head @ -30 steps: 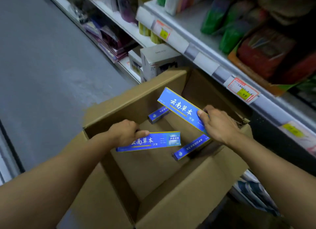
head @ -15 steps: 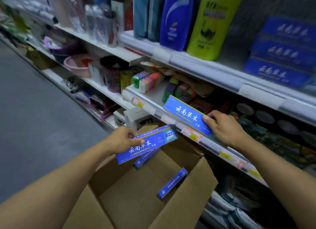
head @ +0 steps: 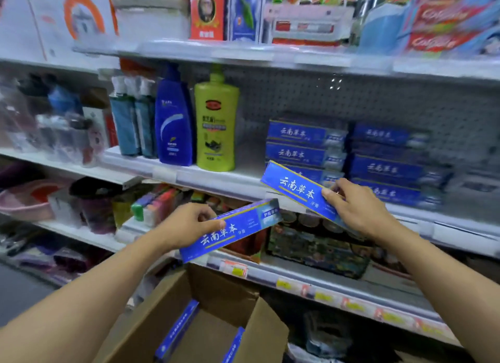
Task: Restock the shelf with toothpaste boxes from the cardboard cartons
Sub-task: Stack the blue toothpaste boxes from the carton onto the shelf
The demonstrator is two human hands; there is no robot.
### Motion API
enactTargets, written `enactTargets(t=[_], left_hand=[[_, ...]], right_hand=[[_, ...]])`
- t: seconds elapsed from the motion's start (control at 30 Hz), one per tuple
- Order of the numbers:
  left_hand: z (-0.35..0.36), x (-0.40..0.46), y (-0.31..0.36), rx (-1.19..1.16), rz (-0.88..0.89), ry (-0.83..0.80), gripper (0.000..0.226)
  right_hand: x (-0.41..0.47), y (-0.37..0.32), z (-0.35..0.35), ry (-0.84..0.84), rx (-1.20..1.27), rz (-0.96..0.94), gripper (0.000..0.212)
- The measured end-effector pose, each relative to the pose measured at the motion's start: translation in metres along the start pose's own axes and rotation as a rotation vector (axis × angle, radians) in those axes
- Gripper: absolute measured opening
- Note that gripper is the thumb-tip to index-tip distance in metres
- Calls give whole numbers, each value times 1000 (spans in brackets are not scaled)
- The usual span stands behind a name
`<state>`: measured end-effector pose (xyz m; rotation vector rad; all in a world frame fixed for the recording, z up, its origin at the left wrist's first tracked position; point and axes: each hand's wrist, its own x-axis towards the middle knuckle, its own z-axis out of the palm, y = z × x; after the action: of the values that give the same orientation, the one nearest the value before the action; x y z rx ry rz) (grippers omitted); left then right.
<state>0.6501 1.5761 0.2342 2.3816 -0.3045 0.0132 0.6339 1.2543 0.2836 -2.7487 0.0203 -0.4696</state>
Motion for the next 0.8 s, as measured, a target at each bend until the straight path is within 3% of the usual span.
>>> enactTargets(t=[0.3,0.47,0.8], left_hand=[[10,47,84,-43,172,-129,18],[22,75,118,-28,256,-93,18],[43,134,177,50,320,-65,12]], right_hand=[[-1,85,-73,143,-86,186,29],[22,131,-101,167,-141,230,28],[116,192,-115,140,-168,106,30]])
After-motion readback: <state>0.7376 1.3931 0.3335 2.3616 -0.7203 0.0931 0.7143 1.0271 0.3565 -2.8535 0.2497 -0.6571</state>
